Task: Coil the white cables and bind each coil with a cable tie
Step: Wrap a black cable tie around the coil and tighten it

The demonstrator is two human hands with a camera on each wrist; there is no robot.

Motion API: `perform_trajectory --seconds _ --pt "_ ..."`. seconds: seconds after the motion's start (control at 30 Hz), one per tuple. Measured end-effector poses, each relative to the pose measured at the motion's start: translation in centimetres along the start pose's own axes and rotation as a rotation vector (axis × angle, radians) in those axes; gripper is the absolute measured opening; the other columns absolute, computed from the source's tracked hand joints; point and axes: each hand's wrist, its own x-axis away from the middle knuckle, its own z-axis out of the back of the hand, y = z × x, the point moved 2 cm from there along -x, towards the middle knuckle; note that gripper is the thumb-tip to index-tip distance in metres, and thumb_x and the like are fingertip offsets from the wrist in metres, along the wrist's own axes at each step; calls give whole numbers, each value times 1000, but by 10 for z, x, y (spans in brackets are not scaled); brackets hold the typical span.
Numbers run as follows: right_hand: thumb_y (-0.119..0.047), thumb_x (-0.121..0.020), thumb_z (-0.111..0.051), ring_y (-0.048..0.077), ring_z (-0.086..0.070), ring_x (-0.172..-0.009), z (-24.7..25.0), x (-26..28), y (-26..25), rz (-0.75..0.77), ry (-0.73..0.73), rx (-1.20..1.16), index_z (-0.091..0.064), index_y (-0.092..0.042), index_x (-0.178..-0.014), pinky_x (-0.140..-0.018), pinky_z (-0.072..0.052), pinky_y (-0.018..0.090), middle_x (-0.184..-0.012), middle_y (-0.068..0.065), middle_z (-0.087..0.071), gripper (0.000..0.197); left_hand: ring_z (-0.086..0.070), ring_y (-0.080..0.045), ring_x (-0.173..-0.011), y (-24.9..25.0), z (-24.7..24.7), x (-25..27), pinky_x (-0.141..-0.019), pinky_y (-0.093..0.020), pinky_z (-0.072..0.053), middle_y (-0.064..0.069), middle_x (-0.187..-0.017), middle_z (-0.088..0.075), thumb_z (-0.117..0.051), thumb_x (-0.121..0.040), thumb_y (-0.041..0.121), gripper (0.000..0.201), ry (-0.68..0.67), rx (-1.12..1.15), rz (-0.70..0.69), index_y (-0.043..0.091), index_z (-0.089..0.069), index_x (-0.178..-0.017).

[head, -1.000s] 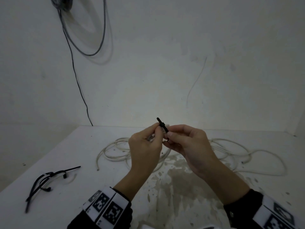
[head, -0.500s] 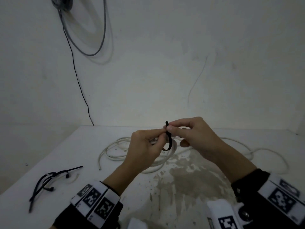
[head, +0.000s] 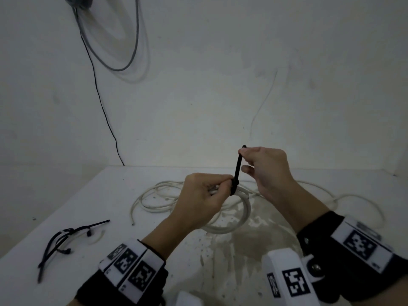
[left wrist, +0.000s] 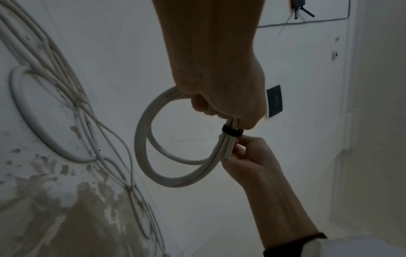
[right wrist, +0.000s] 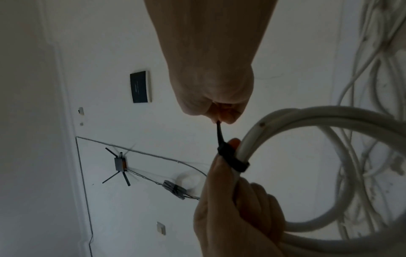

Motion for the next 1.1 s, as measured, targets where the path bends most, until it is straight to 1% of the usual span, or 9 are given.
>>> perform_trajectory --seconds 0.1,0.2,0.27,0.4,0.5,0.73,0.9,1.0,1.1 --pt "-11 -91 -57 10 -52 -51 -2 5 -6 110 -90 186 -63 -6 -71 -48 -44 22 -65 3 -57 21 -67 -32 -68 0 3 -2 -65 -49 -53 -5 -80 -73 -55 -85 33 20 -4 -5 53 23 -71 -90" --pt "-11 -96 -49 8 -65 -57 -2 10 -13 67 -203 201 -60 -6 -80 -44 -46 19 -74 4 -65 20 -70 -10 -67 -2 4 -1 -66 -25 -57 19 -67 -71 -66 -81 38 12 3 -1 125 33 -76 -76" --pt "-7 -96 -48 10 -66 -54 -1 12 -15 -43 -212 77 -59 -1 -82 -43 -47 17 -74 7 -65 19 -68 1 -66 -5 2 1 -66 -14 -53 27 -62 -66 -70 -79 31 5 6 -20 164 31 -75 -80" --pt "6 -92 -42 16 -52 -49 -4 9 -16 -240 -207 -200 -52 3 -77 -38 -39 16 -65 12 -52 19 -65 1 -58 -7 -2 2 -58 -14 -51 25 -63 -66 -69 -82 16 10 -26 -48 204 14 -77 -86" --pt "11 -89 -33 15 -43 -44 -6 -3 -15 -289 -161 -227 -46 -4 -74 -33 -28 18 -64 9 -45 24 -48 -2 -38 -3 -4 -1 -41 -12 -35 21 -51 -62 -66 -84 16 12 -43 -83 191 13 -77 -82" --pt "13 -85 -24 17 -37 -45 -10 -22 8 -439 -71 -276 -40 -5 -79 -29 -23 16 -68 9 -41 25 -47 -4 -37 2 -6 5 -40 -9 -31 18 -50 -57 -64 -85 17 16 -91 -219 157 11 -77 -80" --pt "13 -84 -22 16 -37 -45 -15 -23 9 -458 -59 -294 -40 -5 -79 -28 -22 15 -68 9 -42 26 -44 -13 -39 7 -2 2 -39 -13 -29 3 -47 -60 -53 -82 31 33 -128 -287 78 7 -75 -73" --pt "13 -85 -25 15 -39 -44 -17 -20 5 -427 -100 -288 -43 -3 -80 -29 -24 16 -68 9 -44 25 -45 -6 -36 10 2 3 -39 -9 -29 17 -47 -57 -60 -87 22 23 -139 -260 87 9 -77 -79" --pt "7 -93 -40 15 -54 -46 -15 -13 -4 -338 -228 -281 -51 2 -81 -36 -38 15 -69 13 -52 17 -39 -1 -30 6 8 4 -39 -6 -25 24 -37 -48 -61 -89 15 19 -52 -120 229 5 -76 -82"
